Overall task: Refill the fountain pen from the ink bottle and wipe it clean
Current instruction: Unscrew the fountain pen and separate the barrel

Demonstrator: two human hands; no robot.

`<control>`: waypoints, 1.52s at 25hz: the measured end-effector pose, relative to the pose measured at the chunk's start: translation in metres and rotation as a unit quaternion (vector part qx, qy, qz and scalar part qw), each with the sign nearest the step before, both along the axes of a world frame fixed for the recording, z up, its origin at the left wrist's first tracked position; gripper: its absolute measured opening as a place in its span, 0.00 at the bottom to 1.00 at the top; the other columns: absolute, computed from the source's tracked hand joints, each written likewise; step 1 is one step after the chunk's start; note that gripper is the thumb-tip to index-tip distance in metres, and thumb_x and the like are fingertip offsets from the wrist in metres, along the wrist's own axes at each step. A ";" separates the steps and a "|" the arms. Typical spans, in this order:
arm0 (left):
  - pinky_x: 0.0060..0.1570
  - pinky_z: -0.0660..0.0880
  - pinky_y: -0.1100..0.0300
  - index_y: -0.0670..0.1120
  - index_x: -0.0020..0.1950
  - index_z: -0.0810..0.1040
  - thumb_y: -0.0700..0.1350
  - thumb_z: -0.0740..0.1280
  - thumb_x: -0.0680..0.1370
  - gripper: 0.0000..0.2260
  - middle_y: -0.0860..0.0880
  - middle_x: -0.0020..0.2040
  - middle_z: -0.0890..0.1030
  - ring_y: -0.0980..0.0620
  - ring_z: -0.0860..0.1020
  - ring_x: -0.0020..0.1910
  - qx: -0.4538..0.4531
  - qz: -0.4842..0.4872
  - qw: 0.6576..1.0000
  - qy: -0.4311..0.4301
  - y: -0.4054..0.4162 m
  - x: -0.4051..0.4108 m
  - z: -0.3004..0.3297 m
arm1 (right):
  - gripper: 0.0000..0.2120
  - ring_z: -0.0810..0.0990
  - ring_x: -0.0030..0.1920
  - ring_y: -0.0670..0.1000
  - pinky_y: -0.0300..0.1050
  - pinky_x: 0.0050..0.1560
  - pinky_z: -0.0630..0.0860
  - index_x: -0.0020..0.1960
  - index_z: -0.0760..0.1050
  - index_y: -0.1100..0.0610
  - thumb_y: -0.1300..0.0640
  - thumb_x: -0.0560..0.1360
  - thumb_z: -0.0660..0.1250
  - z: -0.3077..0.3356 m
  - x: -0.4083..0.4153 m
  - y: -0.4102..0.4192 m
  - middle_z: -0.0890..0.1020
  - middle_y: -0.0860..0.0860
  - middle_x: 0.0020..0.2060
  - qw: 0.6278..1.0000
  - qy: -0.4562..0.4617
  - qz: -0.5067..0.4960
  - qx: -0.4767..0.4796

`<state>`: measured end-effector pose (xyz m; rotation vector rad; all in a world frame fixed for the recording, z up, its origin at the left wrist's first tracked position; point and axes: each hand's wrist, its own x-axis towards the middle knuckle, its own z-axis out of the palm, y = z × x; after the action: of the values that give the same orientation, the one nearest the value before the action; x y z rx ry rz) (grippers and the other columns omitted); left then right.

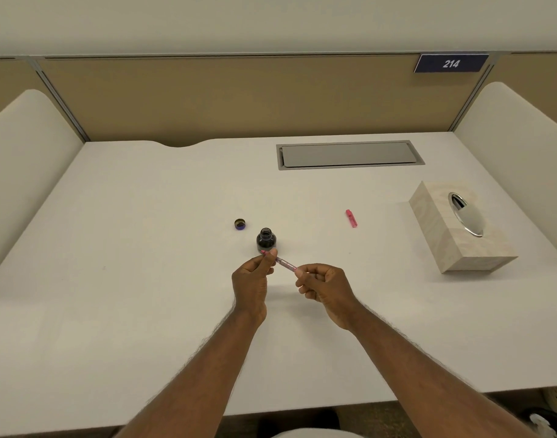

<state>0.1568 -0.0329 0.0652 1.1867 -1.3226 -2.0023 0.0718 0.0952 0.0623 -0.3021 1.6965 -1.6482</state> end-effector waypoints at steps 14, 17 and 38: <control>0.52 0.72 0.53 0.47 0.39 0.85 0.53 0.76 0.70 0.10 0.52 0.40 0.82 0.52 0.76 0.40 0.004 0.041 0.999 -0.018 0.053 -0.054 0.004 | 0.17 0.78 0.32 0.49 0.39 0.36 0.76 0.48 0.80 0.65 0.49 0.75 0.68 -0.003 -0.064 0.046 0.81 0.54 0.33 0.997 -0.075 0.014 -0.014; 0.52 0.72 0.53 0.46 0.40 0.85 0.53 0.75 0.70 0.10 0.51 0.41 0.83 0.52 0.77 0.40 0.009 0.052 0.998 -0.018 0.062 -0.062 0.001 | 0.13 0.76 0.31 0.49 0.38 0.33 0.74 0.45 0.80 0.63 0.52 0.74 0.69 -0.007 -0.074 0.053 0.80 0.54 0.31 0.998 -0.064 0.015 -0.009; 0.57 0.71 0.52 0.47 0.40 0.84 0.53 0.75 0.71 0.10 0.51 0.43 0.83 0.51 0.77 0.42 0.028 0.033 0.999 -0.016 0.065 -0.074 0.003 | 0.09 0.77 0.35 0.48 0.41 0.37 0.74 0.49 0.81 0.61 0.56 0.72 0.72 -0.007 -0.079 0.057 0.82 0.53 0.37 0.998 -0.060 -0.007 -0.020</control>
<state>0.0831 0.0322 0.0679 1.2762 -1.2342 -1.9938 -0.0070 0.1526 0.0555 -0.2071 1.5814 -1.6787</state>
